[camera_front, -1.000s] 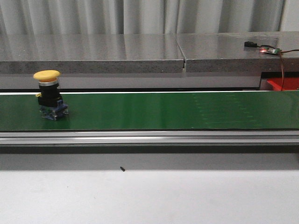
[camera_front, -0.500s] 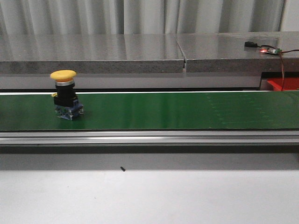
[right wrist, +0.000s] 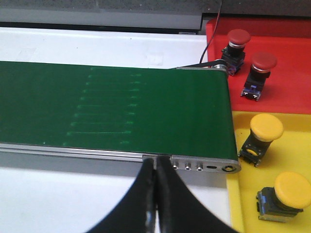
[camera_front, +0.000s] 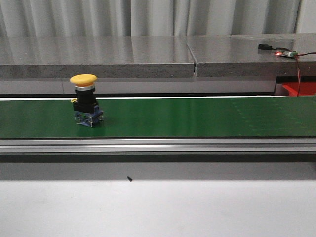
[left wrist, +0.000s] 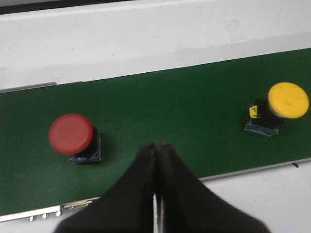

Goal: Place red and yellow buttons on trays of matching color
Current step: 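Move the right gripper above the yellow button riding the belt, then grasp the yellow button off the belt with the right gripper, then lower the yellow button into the yellow tray and open the right gripper, then move the right gripper above the red button on the belt, then grasp the red button off the belt with the right gripper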

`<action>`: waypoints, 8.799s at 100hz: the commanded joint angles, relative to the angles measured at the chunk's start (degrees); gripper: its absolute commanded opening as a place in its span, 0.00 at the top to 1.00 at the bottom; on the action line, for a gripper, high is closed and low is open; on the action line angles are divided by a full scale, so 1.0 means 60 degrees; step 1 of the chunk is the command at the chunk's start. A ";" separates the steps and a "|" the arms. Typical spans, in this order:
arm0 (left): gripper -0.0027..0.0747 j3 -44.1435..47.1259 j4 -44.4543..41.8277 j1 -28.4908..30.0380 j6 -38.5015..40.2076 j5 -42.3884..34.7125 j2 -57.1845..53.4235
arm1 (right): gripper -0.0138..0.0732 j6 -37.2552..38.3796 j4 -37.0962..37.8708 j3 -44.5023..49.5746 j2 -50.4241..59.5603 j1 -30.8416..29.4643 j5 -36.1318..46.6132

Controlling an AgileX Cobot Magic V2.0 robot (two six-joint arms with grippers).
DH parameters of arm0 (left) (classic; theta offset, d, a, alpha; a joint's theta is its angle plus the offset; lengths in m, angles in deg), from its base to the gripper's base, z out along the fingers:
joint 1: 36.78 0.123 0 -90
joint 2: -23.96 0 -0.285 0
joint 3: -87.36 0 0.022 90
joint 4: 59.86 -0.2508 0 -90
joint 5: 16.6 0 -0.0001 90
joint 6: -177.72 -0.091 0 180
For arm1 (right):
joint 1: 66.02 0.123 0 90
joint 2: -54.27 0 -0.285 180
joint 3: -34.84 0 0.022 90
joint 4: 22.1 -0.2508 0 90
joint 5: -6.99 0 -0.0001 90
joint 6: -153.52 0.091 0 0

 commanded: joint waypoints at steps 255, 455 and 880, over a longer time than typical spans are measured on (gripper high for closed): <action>0.99 0.2874 -0.0254 -0.0069 0.0471 -0.0261 -0.5342 | 0.30 -0.3501 -0.2157 -0.9580 -1.2102 0.4513 -0.2192; 0.99 0.2874 -0.0254 -0.0069 0.0471 -0.0261 -0.5342 | 0.71 -0.2191 -0.2172 -0.7758 -1.1260 -0.5426 -0.1859; 0.99 0.2874 -0.0254 -0.0069 0.0471 -0.0261 -0.5342 | 0.58 -0.4614 -0.2727 -0.7790 -1.0444 0.2380 -0.2083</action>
